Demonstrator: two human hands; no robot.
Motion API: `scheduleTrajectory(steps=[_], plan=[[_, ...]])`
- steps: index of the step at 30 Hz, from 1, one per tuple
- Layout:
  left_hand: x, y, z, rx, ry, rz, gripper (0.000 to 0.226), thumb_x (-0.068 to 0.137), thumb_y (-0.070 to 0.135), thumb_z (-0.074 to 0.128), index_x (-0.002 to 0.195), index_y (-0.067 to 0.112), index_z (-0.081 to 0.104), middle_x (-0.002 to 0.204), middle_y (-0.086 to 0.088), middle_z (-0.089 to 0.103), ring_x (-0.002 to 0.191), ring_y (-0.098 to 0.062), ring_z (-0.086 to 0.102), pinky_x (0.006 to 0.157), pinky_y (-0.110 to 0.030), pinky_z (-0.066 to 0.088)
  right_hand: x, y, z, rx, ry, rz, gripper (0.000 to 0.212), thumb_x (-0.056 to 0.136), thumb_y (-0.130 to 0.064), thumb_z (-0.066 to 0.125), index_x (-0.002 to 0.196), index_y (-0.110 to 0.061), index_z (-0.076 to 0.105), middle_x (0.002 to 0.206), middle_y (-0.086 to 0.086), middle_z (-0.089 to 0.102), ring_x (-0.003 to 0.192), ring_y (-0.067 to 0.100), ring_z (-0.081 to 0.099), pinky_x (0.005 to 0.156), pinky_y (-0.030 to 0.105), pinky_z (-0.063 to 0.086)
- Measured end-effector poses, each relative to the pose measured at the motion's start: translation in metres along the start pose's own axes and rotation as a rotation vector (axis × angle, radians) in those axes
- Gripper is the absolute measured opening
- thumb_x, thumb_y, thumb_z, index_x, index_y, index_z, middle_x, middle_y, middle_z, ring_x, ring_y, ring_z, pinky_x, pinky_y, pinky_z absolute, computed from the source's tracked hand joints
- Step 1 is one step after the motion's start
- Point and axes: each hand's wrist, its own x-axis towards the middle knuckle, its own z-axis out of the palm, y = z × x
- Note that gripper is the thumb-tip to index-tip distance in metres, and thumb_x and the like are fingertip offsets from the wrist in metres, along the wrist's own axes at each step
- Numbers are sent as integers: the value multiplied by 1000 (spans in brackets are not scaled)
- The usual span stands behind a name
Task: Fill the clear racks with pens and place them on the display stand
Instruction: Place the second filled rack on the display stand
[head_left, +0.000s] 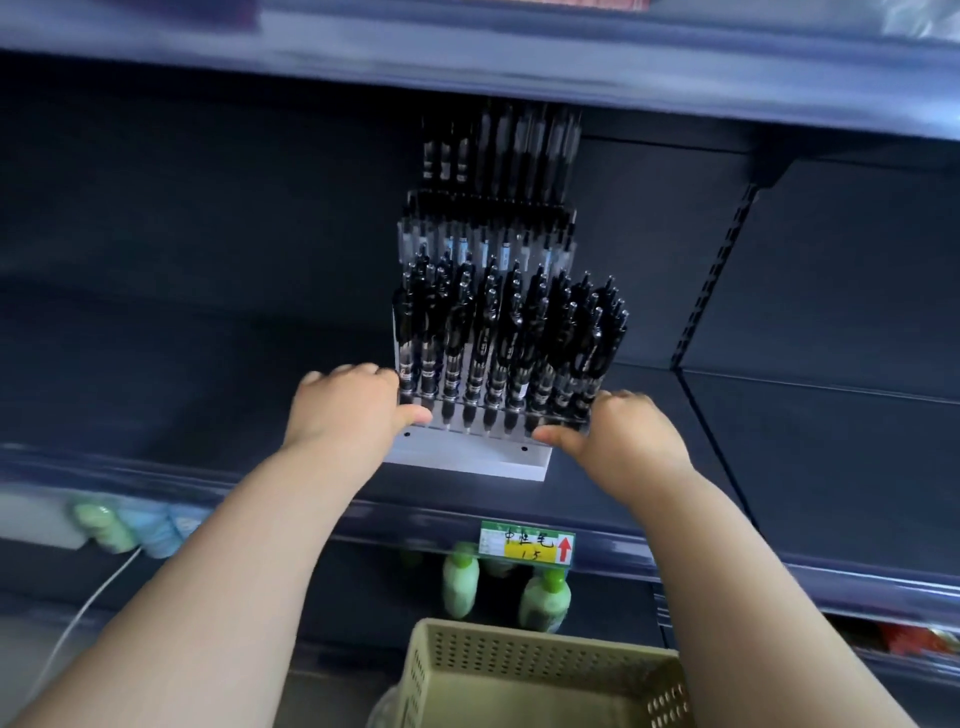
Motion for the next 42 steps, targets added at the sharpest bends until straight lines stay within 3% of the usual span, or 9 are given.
scheduleTrajectory(steps=[8,14,18,22,23,25,29,35,42], plan=[[10,-17,31,87,-67,-25,58,89,64,35,116,17,54,119,1,57,113,-19,51,89,-31,34,15,-12,33,-44,1,-30,64,76,-76,40,61,-14,29,79,2,49,100,24,50,68,28,37],[24,-16,51,93,-117,-15,59,89,65,35,118,18,54,120,2,57,113,-19,52,90,-31,34,19,-12,49,-58,-25,20,65,72,-78,39,57,-16,30,61,-5,33,74,18,46,60,29,35],[26,-15,62,55,-132,-19,57,89,64,36,116,17,54,120,1,57,112,-19,54,87,-30,35,19,-11,55,-45,-7,34,62,74,-76,40,62,-17,27,64,-8,31,82,19,49,62,28,36],[22,-15,67,-37,-126,-38,55,89,62,39,111,15,55,115,0,56,105,-21,56,76,-28,33,17,-11,62,-8,21,58,65,76,-74,42,95,-12,50,95,3,57,103,23,53,72,30,43],[22,-16,68,-64,-127,-47,53,89,62,40,108,14,55,113,-1,56,102,-22,56,73,-28,33,16,-12,64,12,23,73,74,76,-74,43,114,-11,49,103,5,59,109,24,51,76,32,44],[21,-17,71,-118,-121,-57,50,88,61,42,97,14,53,108,-2,56,97,-24,57,69,-27,34,15,-13,66,61,35,98,89,76,-73,45,140,-14,29,109,6,59,112,25,50,78,34,46],[19,-20,74,-230,-94,-73,47,85,63,46,85,16,43,98,-1,55,87,-22,55,64,-29,37,15,-9,66,126,32,99,89,73,-75,46,141,-19,29,112,4,60,115,24,49,78,35,46],[19,-23,80,-360,-66,-84,42,84,60,51,92,19,47,89,2,52,78,-19,48,60,-29,37,13,-7,71,68,15,67,79,79,-73,39,139,-22,34,116,-2,57,114,21,48,84,35,46],[17,-22,87,-435,-36,-107,58,84,60,51,131,26,45,68,5,45,72,-20,50,58,-29,39,16,-5,72,116,-21,97,80,78,-73,42,139,-21,34,114,-3,57,112,19,49,77,33,47]])
